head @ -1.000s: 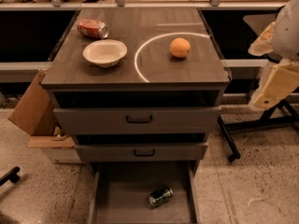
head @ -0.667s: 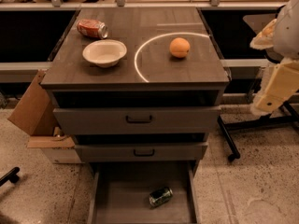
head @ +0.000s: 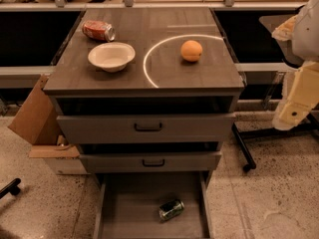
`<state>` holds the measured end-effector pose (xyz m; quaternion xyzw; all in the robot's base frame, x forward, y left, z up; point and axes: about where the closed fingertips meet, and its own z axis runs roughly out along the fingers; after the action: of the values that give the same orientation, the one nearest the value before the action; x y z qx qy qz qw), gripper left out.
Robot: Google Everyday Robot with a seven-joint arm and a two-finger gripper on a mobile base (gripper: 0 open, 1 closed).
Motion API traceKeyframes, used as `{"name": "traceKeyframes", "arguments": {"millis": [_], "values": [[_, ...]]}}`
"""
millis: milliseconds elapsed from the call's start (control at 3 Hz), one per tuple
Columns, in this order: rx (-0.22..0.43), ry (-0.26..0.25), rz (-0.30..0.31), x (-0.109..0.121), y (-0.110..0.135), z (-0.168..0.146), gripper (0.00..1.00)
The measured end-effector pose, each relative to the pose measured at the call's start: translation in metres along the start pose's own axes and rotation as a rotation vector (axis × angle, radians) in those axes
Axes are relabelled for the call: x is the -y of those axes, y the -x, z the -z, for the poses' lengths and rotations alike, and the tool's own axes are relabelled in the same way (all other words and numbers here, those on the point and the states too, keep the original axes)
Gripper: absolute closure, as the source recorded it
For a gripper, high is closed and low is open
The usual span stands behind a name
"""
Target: Pick green can from bottom drawer and place on counter
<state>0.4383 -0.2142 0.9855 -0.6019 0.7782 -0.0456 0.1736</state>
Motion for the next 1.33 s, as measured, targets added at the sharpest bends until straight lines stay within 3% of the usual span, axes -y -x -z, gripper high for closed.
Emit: {"name": "traceKeyframes", "arguments": {"millis": [667,1000,1333], "values": [[0.026,0.089,0.108,-0.021,0.002,-0.036,0.0],[0.026,0.089,0.108,-0.021,0.002,-0.036,0.0],[0.048,0.111,0.126,-0.033,0.006,-0.059,0.0]]}}
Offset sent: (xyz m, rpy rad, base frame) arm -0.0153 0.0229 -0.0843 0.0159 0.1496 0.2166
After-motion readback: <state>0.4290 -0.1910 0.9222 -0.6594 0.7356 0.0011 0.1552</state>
